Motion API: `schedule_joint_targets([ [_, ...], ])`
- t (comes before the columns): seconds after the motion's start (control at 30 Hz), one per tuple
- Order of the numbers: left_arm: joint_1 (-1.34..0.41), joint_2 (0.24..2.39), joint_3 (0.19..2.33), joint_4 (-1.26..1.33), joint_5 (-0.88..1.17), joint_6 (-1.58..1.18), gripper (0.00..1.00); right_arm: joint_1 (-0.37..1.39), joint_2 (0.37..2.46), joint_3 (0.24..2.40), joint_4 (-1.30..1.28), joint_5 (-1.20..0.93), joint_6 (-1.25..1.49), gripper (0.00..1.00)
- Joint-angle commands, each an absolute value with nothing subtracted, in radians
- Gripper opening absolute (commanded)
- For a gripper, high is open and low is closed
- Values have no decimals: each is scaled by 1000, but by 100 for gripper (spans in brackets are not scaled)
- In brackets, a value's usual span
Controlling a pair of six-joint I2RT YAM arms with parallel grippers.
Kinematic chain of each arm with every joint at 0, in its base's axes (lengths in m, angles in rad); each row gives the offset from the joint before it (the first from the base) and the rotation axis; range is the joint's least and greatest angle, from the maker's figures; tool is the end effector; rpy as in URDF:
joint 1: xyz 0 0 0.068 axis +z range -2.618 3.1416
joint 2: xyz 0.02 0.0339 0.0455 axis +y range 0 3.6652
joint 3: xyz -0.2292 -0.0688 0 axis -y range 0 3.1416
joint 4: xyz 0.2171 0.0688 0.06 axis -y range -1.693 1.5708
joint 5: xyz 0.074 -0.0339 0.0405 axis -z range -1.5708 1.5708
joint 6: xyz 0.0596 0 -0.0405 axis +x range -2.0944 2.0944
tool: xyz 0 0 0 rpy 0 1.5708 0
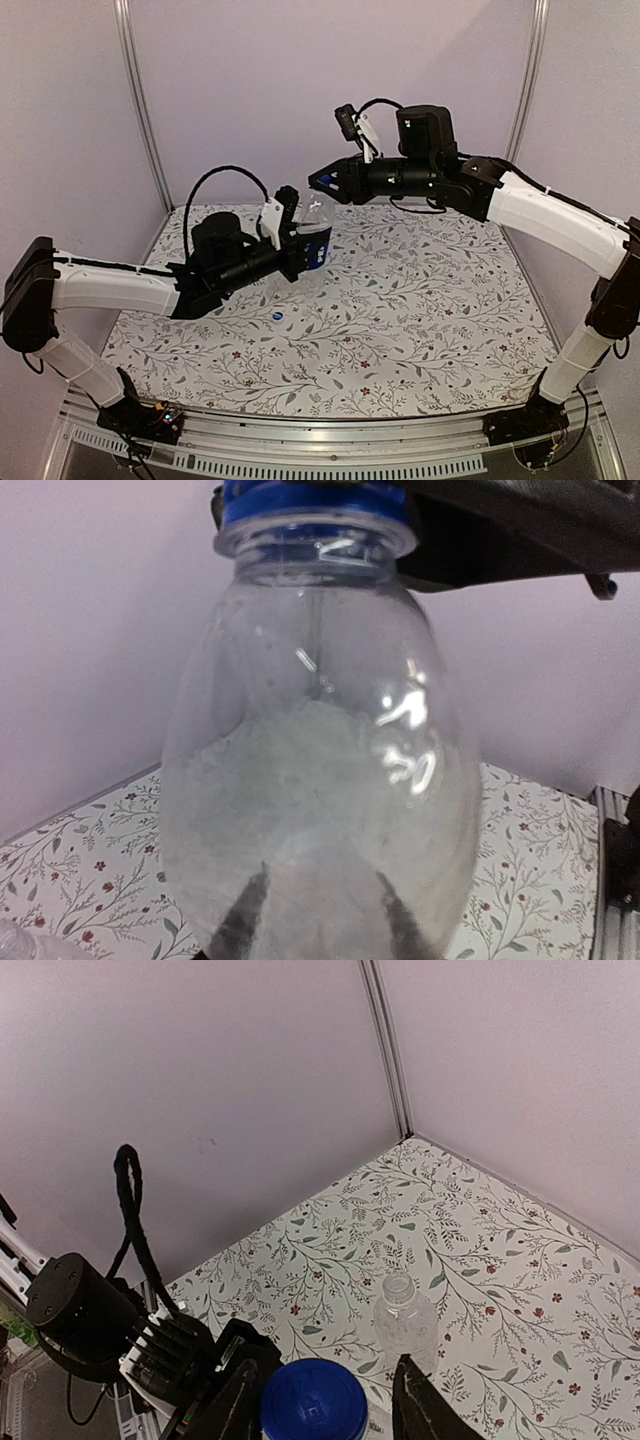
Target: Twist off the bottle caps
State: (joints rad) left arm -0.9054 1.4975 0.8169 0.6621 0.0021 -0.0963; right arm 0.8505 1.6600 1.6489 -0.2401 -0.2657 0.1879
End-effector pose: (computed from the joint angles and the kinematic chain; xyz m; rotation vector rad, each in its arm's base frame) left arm 0.2118 -0.2701 0.2496 0.6490 1.5114 -0.7768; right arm 0.2426 0.3001 0.3667 -0.8104 1.7458 0.9590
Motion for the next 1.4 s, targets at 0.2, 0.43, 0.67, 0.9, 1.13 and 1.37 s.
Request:
schedule_joint_targets([
  [0.2,-919,1471,832,660,-30,-78,29,854,1673,1661,-218,-296,185,29],
  [0.43,-918,1463,827,663,29,-55,29,852,1640,1622,-189,-349,132,3],
  [0.67,-888,1424,817,664,274,-28,31,758,1594,1573,-154,-612,21,0],
  [0.9,-856,1415,800,705,593,-43,30,718,1568,1536,-187,-972,-184,0],
  [1.13,-838,1433,791,784,755,-95,28,713,1606,1565,-223,-1162,-247,0],
  [1.37,-832,1452,793,818,807,-126,27,709,1633,1594,-233,-1193,-261,0],
])
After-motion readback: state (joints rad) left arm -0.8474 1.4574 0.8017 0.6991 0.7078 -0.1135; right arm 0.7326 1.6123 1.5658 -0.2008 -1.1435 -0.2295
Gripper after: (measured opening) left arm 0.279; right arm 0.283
